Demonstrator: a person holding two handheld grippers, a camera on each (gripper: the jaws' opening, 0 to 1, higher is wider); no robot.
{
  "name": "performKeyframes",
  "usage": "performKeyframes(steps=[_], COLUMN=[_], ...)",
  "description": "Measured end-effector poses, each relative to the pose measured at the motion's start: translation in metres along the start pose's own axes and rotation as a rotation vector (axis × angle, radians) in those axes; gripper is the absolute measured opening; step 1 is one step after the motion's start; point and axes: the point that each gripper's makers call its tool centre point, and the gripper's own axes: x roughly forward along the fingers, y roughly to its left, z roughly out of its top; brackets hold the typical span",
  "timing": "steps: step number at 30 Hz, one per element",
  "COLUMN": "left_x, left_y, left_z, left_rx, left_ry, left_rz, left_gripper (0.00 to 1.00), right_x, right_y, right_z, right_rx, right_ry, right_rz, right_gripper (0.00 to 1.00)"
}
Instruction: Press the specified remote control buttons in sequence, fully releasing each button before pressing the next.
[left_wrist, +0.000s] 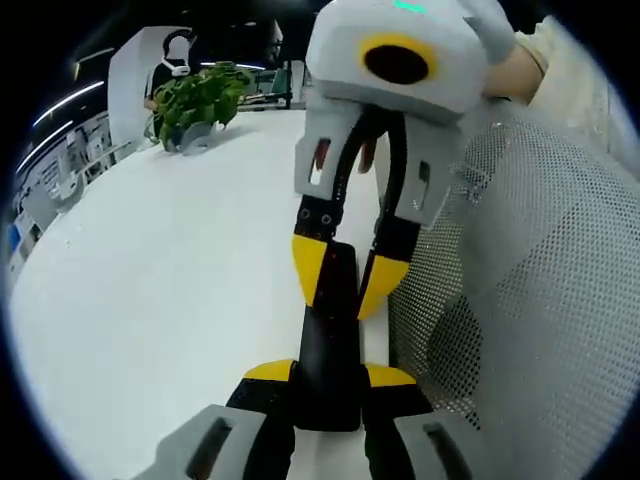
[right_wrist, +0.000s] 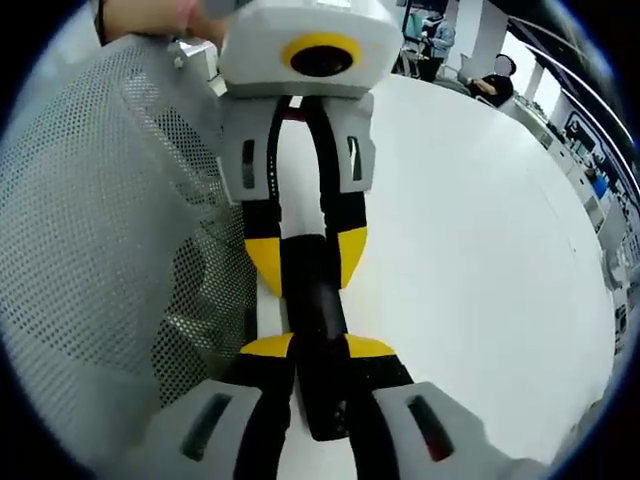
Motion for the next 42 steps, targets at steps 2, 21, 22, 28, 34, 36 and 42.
performKeyframes(steps=[2, 21, 22, 28, 34, 36, 42], left_x=[0.0, 0.0, 0.0, 0.001, 0.001, 0.0, -0.015], left_y=[0.0, -0.001, -0.001, -0.001, 0.0, 0.003, 0.013], left_z=[0.0, 0.0, 0.0, 0.0, 0.001, 0.002, 0.022], left_rx=[0.002, 0.007, 0.005, 0.01, 0.007, -0.03, -0.156], left_ry=[0.001, 0.006, 0.008, 0.015, 0.026, 0.03, -0.096], left_rz=[0.001, 0.002, 0.002, 0.007, 0.016, 0.024, 0.05], left_gripper=[0.24, 0.25, 0.25, 0.25, 0.25, 0.25, 0.23], right_x=[0.0, 0.004, 0.004, 0.005, 0.005, 0.005, 0.005], right_y=[0.0, -0.002, -0.001, -0.004, -0.005, -0.005, -0.006], right_z=[0.0, -0.019, -0.019, -0.019, -0.018, -0.017, -0.016], right_rx=[0.004, 0.071, 0.079, 0.054, 0.043, 0.044, 0.052], right_ry=[-0.002, 0.016, 0.013, 0.013, 0.018, 0.021, 0.028], right_rz=[-0.001, 0.0, 0.003, -0.015, -0.006, -0.007, -0.006], right_gripper=[0.19, 0.35, 0.36, 0.27, 0.26, 0.26, 0.24])
